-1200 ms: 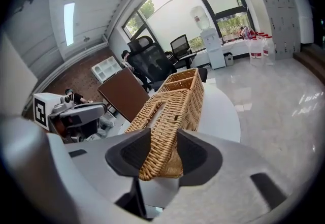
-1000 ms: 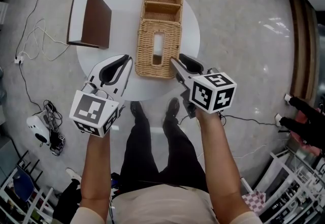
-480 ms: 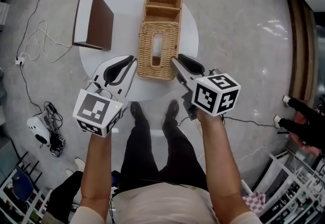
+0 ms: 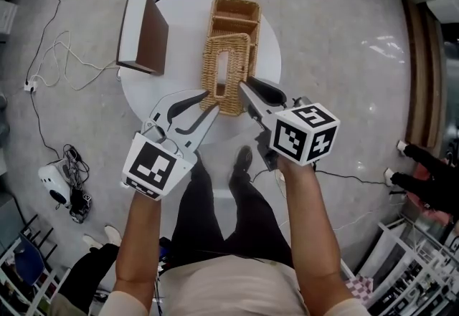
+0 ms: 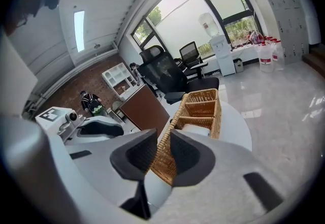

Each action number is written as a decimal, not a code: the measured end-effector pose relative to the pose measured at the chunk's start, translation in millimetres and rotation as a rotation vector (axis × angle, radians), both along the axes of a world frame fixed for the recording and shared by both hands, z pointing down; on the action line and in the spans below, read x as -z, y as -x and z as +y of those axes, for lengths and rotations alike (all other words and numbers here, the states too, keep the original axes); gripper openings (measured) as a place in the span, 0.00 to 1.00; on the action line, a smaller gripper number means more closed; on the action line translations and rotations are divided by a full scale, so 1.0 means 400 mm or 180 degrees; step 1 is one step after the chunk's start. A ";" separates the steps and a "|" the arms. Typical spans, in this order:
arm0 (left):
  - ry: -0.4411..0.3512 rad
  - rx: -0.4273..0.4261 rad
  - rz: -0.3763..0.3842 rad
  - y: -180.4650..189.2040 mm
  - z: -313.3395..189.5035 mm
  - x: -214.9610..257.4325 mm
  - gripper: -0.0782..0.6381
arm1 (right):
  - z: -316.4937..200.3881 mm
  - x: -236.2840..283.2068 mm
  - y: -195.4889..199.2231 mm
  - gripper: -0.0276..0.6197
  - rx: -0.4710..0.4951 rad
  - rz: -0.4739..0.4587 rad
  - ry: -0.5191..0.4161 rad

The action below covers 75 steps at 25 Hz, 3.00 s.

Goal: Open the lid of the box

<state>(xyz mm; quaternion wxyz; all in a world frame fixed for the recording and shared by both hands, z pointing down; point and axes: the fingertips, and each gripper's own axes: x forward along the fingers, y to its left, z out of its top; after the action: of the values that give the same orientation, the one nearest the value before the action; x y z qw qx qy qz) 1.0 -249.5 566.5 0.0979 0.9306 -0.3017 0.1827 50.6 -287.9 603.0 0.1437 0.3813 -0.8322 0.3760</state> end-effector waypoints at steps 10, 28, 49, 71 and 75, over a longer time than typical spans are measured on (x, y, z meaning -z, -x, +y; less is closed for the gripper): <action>-0.0143 -0.0224 -0.0582 -0.079 0.051 -0.021 0.39 | -0.011 0.073 0.039 0.16 0.0205 -0.0069 -0.0068; -0.0031 0.0527 -0.0686 0.166 0.008 -0.044 0.30 | -0.033 0.164 0.255 0.16 0.0549 0.0065 -0.0276; 0.0486 0.0746 -0.0880 0.288 0.001 -0.105 0.30 | -0.025 0.321 0.143 0.16 0.0362 0.0337 -0.0579; 0.0078 0.0763 -0.0837 0.332 0.032 0.218 0.25 | 0.008 0.531 0.089 0.11 0.0309 0.0465 -0.0997; -0.0286 0.0787 -0.0484 0.312 0.027 0.402 0.19 | 0.025 0.611 0.082 0.04 0.0289 0.0562 -0.1294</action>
<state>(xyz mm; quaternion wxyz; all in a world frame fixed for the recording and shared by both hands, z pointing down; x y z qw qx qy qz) -123.8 -238.7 405.8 0.0548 0.8733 -0.4284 0.2256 17.8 -277.9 358.5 0.1529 0.3961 -0.8913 0.1589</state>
